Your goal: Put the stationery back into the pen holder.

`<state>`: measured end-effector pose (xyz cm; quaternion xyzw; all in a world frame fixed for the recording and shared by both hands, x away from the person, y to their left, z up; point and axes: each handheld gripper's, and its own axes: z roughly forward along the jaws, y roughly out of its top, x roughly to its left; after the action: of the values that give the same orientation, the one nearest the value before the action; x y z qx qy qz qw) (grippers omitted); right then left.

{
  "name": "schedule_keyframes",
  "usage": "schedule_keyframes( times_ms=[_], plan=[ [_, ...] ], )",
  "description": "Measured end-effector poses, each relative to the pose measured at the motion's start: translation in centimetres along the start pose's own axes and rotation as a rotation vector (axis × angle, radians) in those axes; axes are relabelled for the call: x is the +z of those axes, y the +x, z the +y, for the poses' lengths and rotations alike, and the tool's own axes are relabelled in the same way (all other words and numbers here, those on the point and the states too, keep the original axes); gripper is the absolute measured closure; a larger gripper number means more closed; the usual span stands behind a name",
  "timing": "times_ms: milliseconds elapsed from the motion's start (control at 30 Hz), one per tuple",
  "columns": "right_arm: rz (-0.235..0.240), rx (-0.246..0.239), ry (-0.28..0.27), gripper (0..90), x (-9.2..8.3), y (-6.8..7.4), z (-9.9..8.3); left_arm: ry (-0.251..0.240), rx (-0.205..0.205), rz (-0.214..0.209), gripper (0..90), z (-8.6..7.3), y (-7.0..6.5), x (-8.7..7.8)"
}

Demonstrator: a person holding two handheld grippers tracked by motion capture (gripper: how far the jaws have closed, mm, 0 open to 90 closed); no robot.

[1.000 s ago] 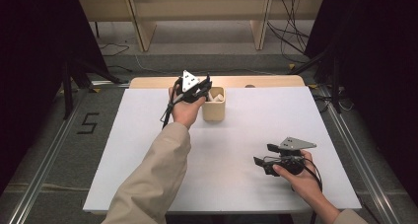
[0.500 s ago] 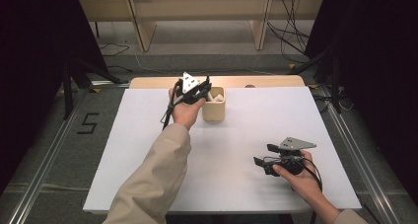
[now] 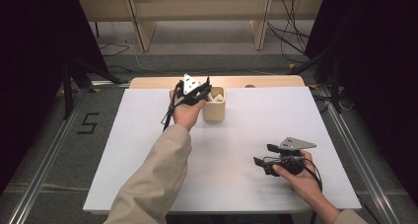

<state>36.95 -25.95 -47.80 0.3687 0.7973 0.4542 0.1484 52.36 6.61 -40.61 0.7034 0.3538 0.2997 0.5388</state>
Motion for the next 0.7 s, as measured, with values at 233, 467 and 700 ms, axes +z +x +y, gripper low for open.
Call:
schedule_keyframes(
  times_ms=[233,467,700],
  plan=[
    [0.0,-0.001,0.0,23.6,0.0,0.0,0.0,0.004,-0.001,0.004,79.5,-0.14,0.01,0.07],
    [0.0,-0.001,0.0,23.6,0.0,-0.01,0.0,0.013,0.002,0.003,79.5,-0.31,-0.01,0.09],
    [0.002,0.0,-0.003,23.6,0.07,-0.02,-0.03,0.016,-0.003,0.002,79.5,-0.67,-0.04,0.24]
  ],
)
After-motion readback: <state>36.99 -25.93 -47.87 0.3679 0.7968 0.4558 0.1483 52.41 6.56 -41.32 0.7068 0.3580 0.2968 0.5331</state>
